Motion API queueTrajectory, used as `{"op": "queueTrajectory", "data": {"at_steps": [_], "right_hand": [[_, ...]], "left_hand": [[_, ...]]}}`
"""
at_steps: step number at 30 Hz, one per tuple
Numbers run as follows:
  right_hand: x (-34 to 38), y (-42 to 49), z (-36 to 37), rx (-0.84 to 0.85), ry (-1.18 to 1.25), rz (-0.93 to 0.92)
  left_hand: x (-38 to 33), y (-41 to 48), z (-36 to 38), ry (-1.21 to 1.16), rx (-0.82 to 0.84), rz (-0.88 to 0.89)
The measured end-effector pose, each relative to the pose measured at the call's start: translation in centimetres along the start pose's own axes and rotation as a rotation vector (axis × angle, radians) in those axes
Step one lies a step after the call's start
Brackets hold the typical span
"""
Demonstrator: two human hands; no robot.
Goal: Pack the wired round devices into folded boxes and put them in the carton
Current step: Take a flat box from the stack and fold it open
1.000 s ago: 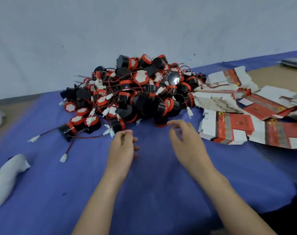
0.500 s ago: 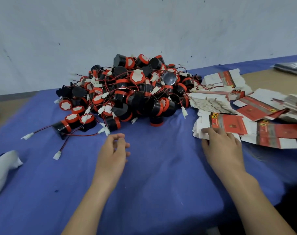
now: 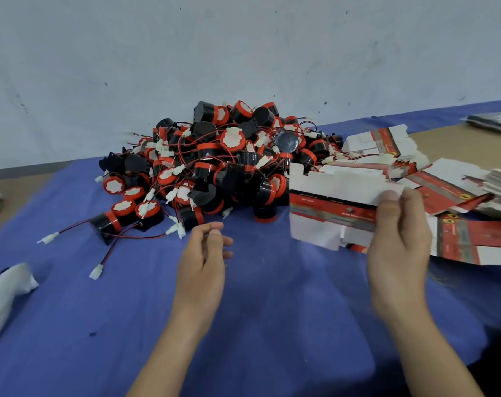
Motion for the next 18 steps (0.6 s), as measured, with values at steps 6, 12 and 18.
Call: {"op": "queueTrajectory", "data": {"at_steps": [6, 12, 18], "right_hand": [[-2.2, -1.2, 2.6, 0.105, 0.316, 0.528], [-3.5, -2.8, 4.7, 0.179, 0.263, 0.602], [-3.3, -4.1, 5.9, 0.279, 0.167, 0.484]], "left_hand": [[-1.4, -1.4, 1.4, -0.061, -0.019, 0.047], [-1.4, -2.1, 1.0, -0.069, 0.036, 0.125], [-1.1, -3.4, 0.5, 0.04, 0.102, 0.253]]}}
Point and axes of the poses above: each hand's wrist, its own y-axis towards the middle knuckle, its own z-axis out of the palm, x = y × z, the point moved 2 cm from there along y, towards the middle knuckle, and after that the axes turned 15 degrees about y, right-handed, at the moved point
